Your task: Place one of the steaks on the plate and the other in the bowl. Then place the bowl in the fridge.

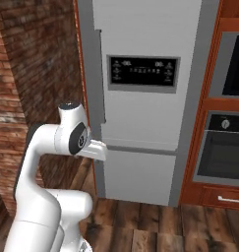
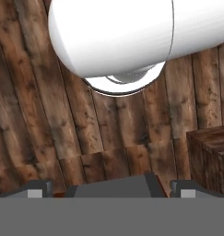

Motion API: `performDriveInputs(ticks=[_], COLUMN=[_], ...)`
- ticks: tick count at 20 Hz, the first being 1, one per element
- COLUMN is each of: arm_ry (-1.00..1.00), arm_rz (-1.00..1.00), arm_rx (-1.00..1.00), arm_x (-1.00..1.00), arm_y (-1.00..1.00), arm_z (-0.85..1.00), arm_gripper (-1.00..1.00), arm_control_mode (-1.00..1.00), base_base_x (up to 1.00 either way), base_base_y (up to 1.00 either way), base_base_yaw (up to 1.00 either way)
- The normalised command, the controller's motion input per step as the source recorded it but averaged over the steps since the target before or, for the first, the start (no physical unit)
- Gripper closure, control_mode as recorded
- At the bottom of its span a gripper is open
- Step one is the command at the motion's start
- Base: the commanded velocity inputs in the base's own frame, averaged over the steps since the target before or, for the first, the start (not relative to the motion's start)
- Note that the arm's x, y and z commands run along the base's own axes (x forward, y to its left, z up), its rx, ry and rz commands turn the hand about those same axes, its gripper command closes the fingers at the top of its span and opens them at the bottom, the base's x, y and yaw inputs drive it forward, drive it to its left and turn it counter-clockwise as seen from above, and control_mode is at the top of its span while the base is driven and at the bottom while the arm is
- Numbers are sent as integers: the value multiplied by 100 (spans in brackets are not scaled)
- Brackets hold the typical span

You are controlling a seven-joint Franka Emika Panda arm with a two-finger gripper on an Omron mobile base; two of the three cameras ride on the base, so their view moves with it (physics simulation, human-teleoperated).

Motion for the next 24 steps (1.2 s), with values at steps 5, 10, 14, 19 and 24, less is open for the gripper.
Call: performDriveInputs(ticks=[5, 10, 14, 19, 24], arm_ry=[0, 0, 0, 0, -2], arm_rz=[0, 0, 0, 0, 1], arm_rx=[0, 0, 0, 0, 0], arm_x=[0, 0, 0, 0, 3], arm_y=[0, 0, 0, 0, 1], arm_z=[0, 0, 0, 0, 1], arm_gripper=[-100, -100, -100, -100, -100], arm_control_mode=[100, 100, 100, 100, -100], base_base_x=[-3, -17, -15, -1, 1], base_base_y=[0, 0, 0, 0, 0], base_base_yaw=[1, 2, 0, 0, 0])
